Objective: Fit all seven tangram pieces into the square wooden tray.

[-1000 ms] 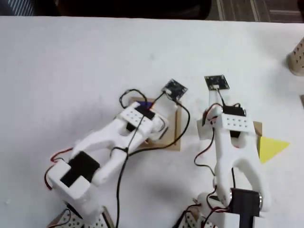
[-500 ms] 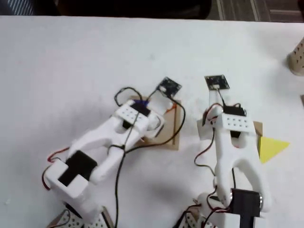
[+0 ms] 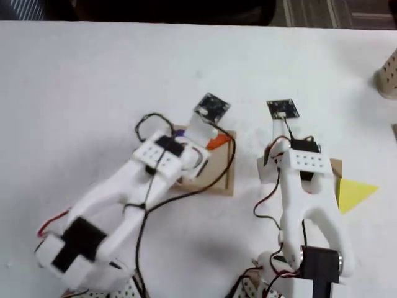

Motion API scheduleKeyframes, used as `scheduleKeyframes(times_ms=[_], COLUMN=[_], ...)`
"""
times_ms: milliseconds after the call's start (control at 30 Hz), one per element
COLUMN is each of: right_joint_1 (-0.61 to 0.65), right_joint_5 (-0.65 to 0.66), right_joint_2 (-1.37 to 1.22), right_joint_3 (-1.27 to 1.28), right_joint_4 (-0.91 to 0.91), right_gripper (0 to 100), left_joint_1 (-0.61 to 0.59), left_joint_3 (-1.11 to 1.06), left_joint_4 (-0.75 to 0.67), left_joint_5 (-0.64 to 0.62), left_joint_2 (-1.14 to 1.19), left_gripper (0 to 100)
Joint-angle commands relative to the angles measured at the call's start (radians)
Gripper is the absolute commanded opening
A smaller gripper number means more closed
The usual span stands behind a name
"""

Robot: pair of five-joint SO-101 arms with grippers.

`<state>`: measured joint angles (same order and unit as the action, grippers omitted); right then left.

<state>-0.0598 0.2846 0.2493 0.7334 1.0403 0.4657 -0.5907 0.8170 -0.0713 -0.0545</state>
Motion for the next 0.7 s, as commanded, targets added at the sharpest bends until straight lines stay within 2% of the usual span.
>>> scheduleKeyframes(times_ms=[0,67,200,400,500,667], right_joint_1=[-0.005,-0.007,-0.024,-0.219,-0.311,-0.364], right_joint_5=[-0.011,-0.011,0.008,0.141,0.235,0.477], right_joint_2=[0.039,0.041,0.048,0.039,0.038,0.038], right_joint_3=[-0.012,-0.014,-0.041,-0.224,-0.284,-0.328], right_joint_4=[-0.015,-0.015,-0.001,0.130,0.128,0.130], right_gripper=[2.1,2.1,2.9,15.6,17.0,17.3], left_joint_1=[-0.016,-0.031,-0.143,-0.297,-0.325,-0.334], left_joint_3=[-0.074,-0.124,-0.161,-0.161,-0.161,-0.163], left_joint_4=[-0.075,-0.120,-0.196,-0.259,-0.267,-0.267], left_joint_5=[-0.003,-0.003,-0.003,-0.003,-0.002,0.117], left_joint_2=[-0.140,-0.180,-0.202,-0.202,-0.200,-0.199], left_gripper=[2,2,2,2,2,2])
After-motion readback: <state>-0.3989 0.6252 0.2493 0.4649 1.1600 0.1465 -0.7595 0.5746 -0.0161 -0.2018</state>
